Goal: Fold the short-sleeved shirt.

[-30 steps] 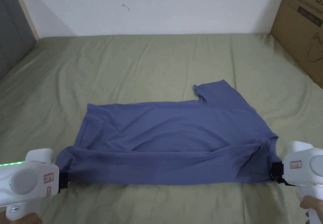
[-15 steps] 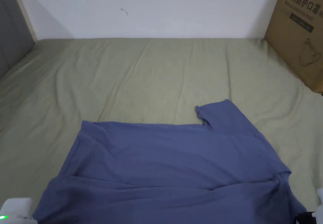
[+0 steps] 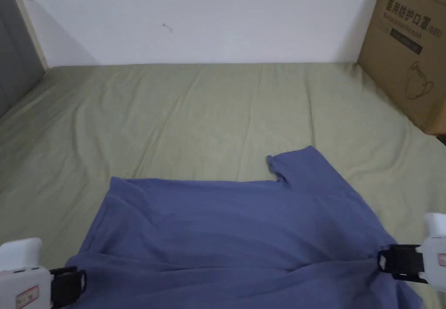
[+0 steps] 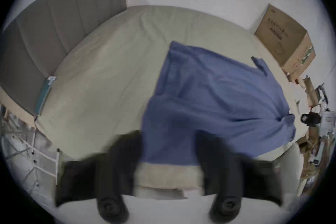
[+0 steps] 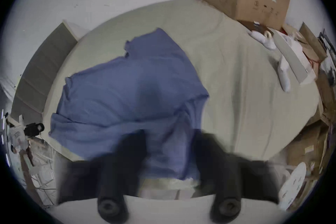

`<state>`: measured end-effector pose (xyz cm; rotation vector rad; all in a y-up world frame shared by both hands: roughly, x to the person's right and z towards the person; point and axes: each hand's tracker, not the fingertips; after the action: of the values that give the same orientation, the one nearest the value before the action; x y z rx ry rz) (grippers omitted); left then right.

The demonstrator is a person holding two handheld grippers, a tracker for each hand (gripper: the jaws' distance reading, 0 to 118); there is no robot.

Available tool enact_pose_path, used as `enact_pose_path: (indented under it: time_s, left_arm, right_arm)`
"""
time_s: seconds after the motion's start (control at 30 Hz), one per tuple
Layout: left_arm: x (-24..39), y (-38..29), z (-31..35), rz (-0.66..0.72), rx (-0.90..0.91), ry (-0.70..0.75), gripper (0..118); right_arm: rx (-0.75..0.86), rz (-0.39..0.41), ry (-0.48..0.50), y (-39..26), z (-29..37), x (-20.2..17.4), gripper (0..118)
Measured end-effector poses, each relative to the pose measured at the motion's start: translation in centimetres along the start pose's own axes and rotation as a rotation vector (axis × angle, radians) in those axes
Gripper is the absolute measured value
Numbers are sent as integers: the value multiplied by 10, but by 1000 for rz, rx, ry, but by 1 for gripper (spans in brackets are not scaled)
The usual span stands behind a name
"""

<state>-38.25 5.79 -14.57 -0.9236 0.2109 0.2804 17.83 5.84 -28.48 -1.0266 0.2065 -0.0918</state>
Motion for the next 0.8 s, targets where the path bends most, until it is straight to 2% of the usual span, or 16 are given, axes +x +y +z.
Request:
enact_pose_path:
  time_s: [0.03, 0.13, 0.2, 0.23, 0.4, 0.43, 0.47, 0.5, 0.53, 0.63, 0.7, 0.8]
  left_arm:
    - [7, 1, -8, -18, -3, -29, 0]
    - [25, 9, -17, -72, -33, 18, 0]
    - [26, 15, -22, -63, 32, 6, 0]
    - [26, 24, -25, -35, -7, -54, 0]
    - [39, 53, -39, -100, 5, 30, 0]
    - [42, 54, -45, -91, 3, 20, 0]
    - [42, 57, -49, -72, -5, -7, 0]
    - [44, 62, -53, -57, -15, -23, 0]
    - [45, 66, -57, -55, -13, -16, 0]
    - [54, 69, -74, -63, -38, -2, 0]
    - [57, 71, -86, -62, -55, 4, 0]
    - [59, 75, -98, -64, -79, 5, 0]
  right_arm:
    - [0, 9, -17, 1, -9, -6, 0]
    - [-38, 17, 9, 2, -33, -17, 0]
    - [-60, 17, 18, 5, -47, -20, 0]
    - [-61, 24, 7, 11, -52, -23, 0]
    - [-1, -8, 7, 68, -74, -21, 0]
    - [20, 0, -15, 84, -80, -20, 12]
    - [45, 23, -42, 98, -87, -18, 41]
    - [47, 48, -79, 117, -97, -16, 86]
    - [29, 71, -104, 134, -109, -15, 101]
    - [15, 97, -72, 172, -148, -4, 101]
    - [-69, 82, -110, 190, -175, 0, 101]
    - [-104, 103, -104, 195, -201, 3, 101]
